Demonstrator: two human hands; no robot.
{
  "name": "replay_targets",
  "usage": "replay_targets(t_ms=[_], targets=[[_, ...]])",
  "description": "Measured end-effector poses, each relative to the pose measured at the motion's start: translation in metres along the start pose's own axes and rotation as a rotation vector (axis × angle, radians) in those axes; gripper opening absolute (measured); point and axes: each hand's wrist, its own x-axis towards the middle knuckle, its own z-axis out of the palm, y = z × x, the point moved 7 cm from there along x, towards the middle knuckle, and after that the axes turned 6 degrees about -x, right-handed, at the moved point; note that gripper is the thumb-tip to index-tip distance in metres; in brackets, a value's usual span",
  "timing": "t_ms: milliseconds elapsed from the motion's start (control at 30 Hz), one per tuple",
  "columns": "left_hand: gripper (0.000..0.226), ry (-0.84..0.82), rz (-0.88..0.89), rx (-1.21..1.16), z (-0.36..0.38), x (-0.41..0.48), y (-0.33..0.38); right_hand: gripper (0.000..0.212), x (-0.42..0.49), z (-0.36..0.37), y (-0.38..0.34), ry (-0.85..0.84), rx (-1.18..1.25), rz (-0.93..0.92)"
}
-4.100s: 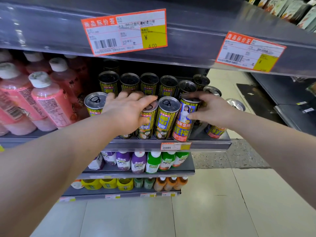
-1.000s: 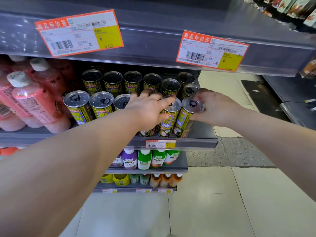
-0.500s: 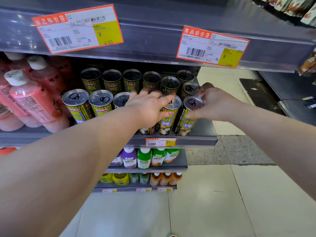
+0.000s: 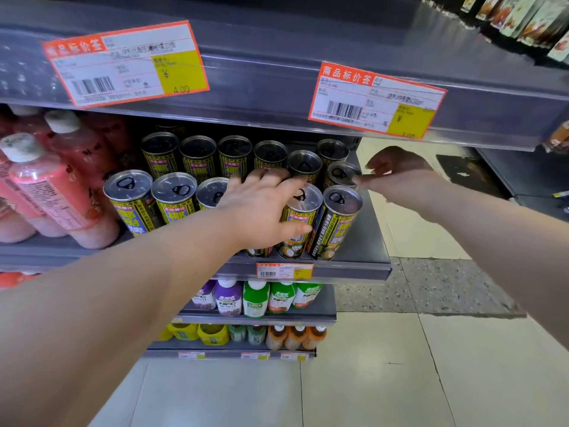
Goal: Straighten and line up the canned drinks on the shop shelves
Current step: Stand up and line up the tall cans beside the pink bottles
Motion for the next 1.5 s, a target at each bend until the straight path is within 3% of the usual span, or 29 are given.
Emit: replay_targets(t_ms=[100,333,467,567,633,733,933,1133,1400,1500], targets=[[0.077,0.093,-0.046,-0.076,-0.007,-0.002,-0.001,0.056,0.009,0.008,-0.008,-0.089,0.013,0.014],[0.084,0.136,-0.149,0.019,-0.013,-0.010,-0.018,0.028,0.013,0.026,-0.021,-0.242,0.018,-0.033],[0.092,0.152,-0.203,0.059,-0.025,-0.024,-0.048,0.055,0.020,0.017,-0.038,-0.136,-0.199,-0.121],[0.120,0.138,-0.219,0.098,-0.031,-0.039,-0.068,0.051,0.022,0.027,-0.067,-0.064,-0.279,-0.258],[0.123,0.164,-0.240,0.129,-0.034,-0.049,-0.084,0.042,0.020,0.046,-0.094,-0.066,-0.272,-0.406],[0.119,0.230,-0.289,0.120,-0.036,-0.068,-0.109,0.030,0.016,0.078,-0.139,-0.083,-0.196,-0.549],[0.091,0.316,-0.299,-0.033,-0.032,-0.088,-0.151,0.038,0.020,0.135,-0.210,-0.169,-0.089,-0.696],[0.055,0.414,-0.203,-0.313,-0.022,-0.088,-0.164,0.065,0.017,0.170,-0.250,-0.270,-0.083,-0.792],[0.056,0.442,-0.181,-0.389,-0.018,-0.086,-0.173,0.054,0.029,0.185,-0.264,-0.209,-0.109,-0.769],[0.058,0.463,-0.184,-0.406,-0.018,-0.087,-0.171,0.041,0.021,0.178,-0.268,-0.208,-0.177,-0.816]])
